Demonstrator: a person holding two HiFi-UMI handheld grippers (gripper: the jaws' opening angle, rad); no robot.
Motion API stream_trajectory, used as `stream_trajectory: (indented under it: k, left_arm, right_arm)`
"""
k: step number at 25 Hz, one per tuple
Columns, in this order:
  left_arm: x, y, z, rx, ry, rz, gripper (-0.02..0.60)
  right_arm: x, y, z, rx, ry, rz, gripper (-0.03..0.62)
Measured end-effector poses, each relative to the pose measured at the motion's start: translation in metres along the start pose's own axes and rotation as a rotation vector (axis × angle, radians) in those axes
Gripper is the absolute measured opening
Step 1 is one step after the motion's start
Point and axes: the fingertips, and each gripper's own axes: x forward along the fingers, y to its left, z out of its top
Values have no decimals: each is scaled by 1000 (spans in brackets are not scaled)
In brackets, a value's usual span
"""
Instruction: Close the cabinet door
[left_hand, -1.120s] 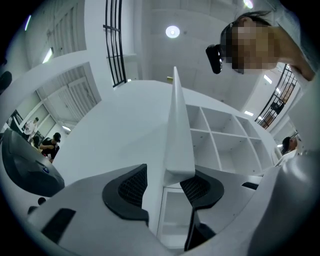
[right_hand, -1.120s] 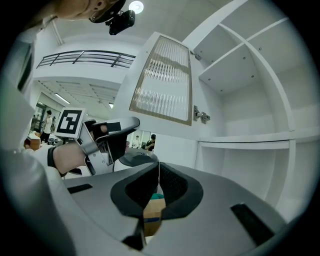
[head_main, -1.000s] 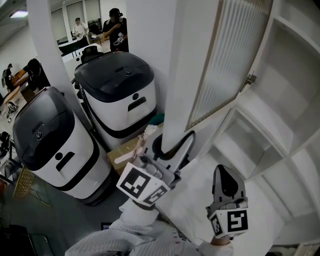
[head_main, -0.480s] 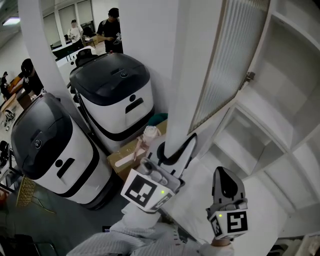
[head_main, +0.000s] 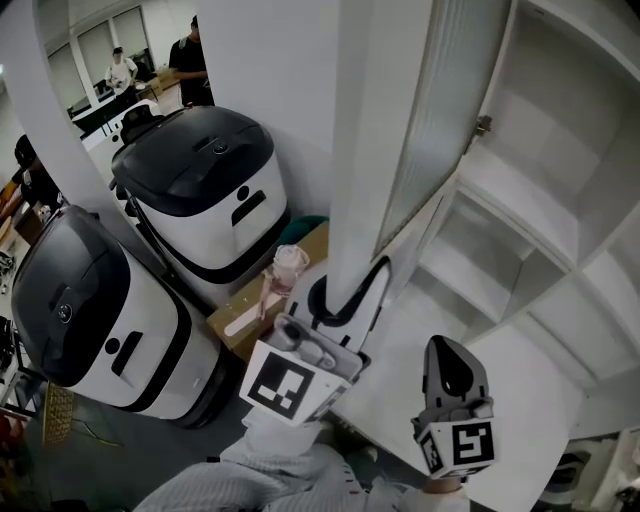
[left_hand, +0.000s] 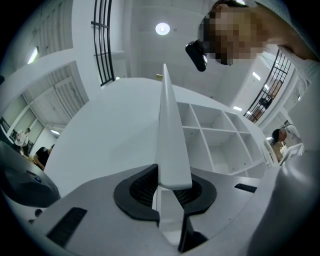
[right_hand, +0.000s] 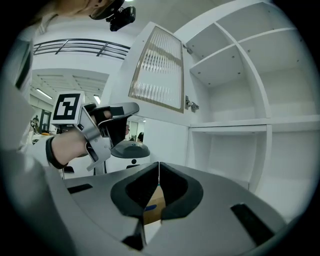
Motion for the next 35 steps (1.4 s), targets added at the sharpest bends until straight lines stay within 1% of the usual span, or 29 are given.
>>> stream_trajectory:
  k: [5,10,12,16,20,26,29,35]
  left_arm:
    - [0,-8,0,20,-1,25,78]
    - [2,-26,0,31,-7,89,78]
    - [4,-39,-2,54,2,113,80]
    - [10,-68,-7,127,30,164,86]
    - [16,-85,-12,160,51,233,87]
    - [22,-103,-17,141,52,282,87]
    - [26,-112,-19,145,51,292,99]
    - [40,-137,-26,174,73,259,153]
  right_arm:
    - [-15,-11,-2,16,-20,-12,14]
    - [-35,-30,-8,14,-30,11,14]
    - [-47,-42,-11,18,-34,16,14]
    - [-72,-71,-10,25,-52,21,14]
    - [-94,-96,-18,27,-53,33,14]
    - [-112,-122,-27,24,-55,55,14]
    - [-118,-128,-29,14,-55,64,14]
    - [-129,-142,-32,9,-57,47,14]
